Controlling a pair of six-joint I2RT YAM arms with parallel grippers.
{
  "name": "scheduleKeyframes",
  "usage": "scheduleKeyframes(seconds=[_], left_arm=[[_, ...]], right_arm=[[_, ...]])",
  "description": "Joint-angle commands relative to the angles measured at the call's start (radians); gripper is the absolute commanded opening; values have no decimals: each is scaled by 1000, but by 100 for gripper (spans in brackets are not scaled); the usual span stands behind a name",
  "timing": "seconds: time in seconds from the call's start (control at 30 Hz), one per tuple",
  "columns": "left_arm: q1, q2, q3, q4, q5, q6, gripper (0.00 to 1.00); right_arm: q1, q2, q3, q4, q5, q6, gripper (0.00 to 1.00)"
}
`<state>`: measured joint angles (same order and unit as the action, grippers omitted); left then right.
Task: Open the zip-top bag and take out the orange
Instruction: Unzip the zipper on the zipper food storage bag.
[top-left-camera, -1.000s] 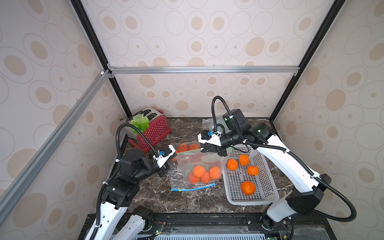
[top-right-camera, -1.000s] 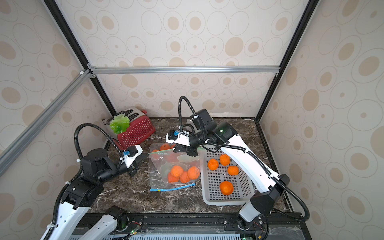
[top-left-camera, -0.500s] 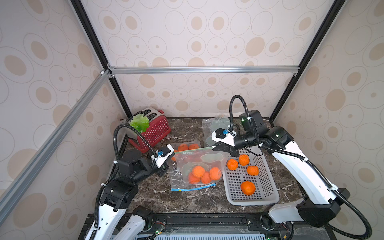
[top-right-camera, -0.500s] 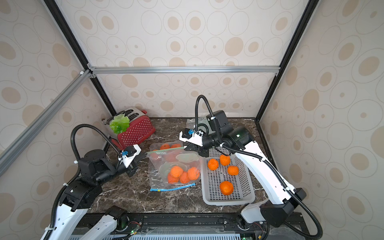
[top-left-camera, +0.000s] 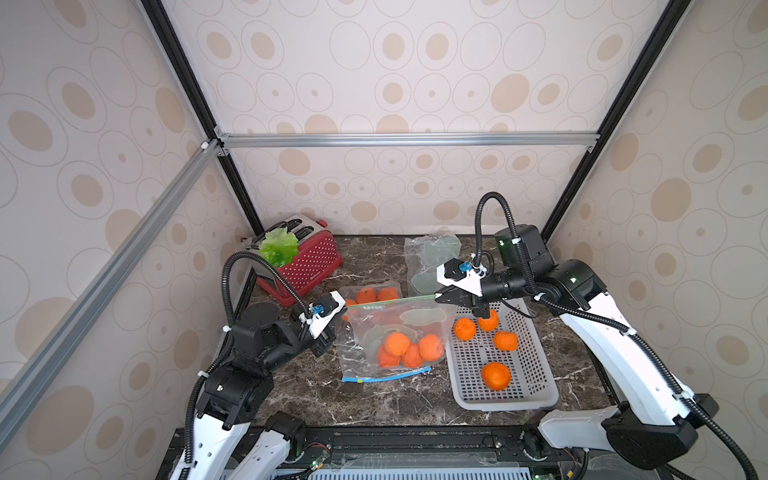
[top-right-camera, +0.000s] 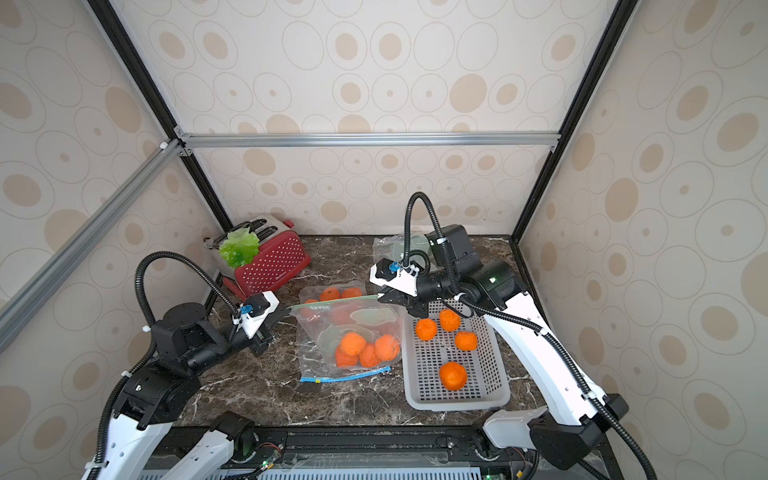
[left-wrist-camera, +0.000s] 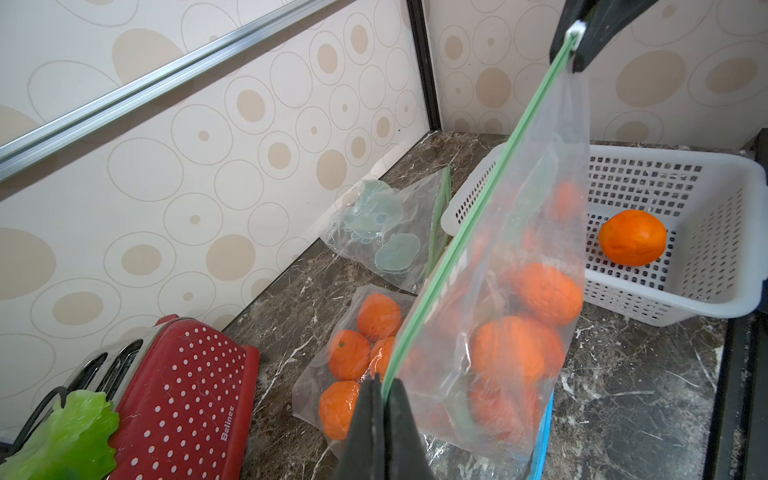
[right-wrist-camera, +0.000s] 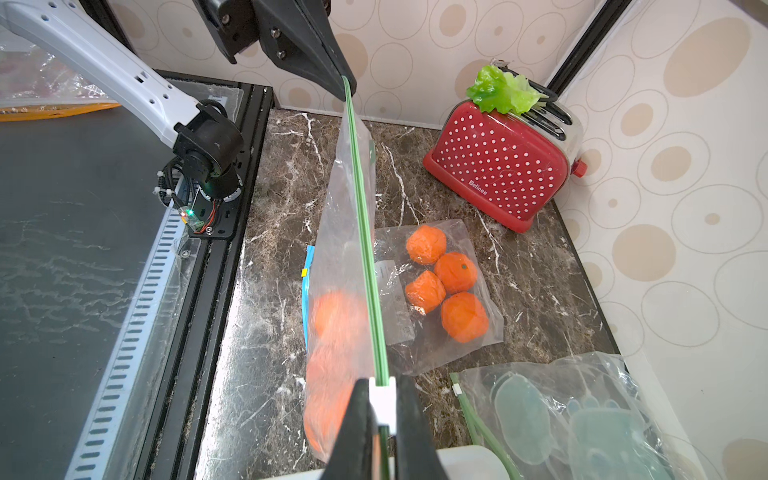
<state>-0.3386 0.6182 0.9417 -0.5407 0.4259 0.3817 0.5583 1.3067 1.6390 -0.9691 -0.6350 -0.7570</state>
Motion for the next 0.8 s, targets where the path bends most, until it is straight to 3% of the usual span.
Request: scheduleKeyframes(seconds=[0.0, 0.5, 0.7, 0.77], left_arm=[[16, -21, 37, -58, -121, 13, 0], [16, -24, 39, -69, -135, 14, 0], [16, 6, 47, -58, -110, -22, 3], [16, 6, 46, -54, -111, -47, 63]], right_arm=[[-34, -40, -5, -51, 36, -20, 0], [-61, -44, -21, -37, 31, -18, 0], [-63, -12, -15, 41, -55, 5, 0], [-64, 8, -10, 77, -104, 1, 0]])
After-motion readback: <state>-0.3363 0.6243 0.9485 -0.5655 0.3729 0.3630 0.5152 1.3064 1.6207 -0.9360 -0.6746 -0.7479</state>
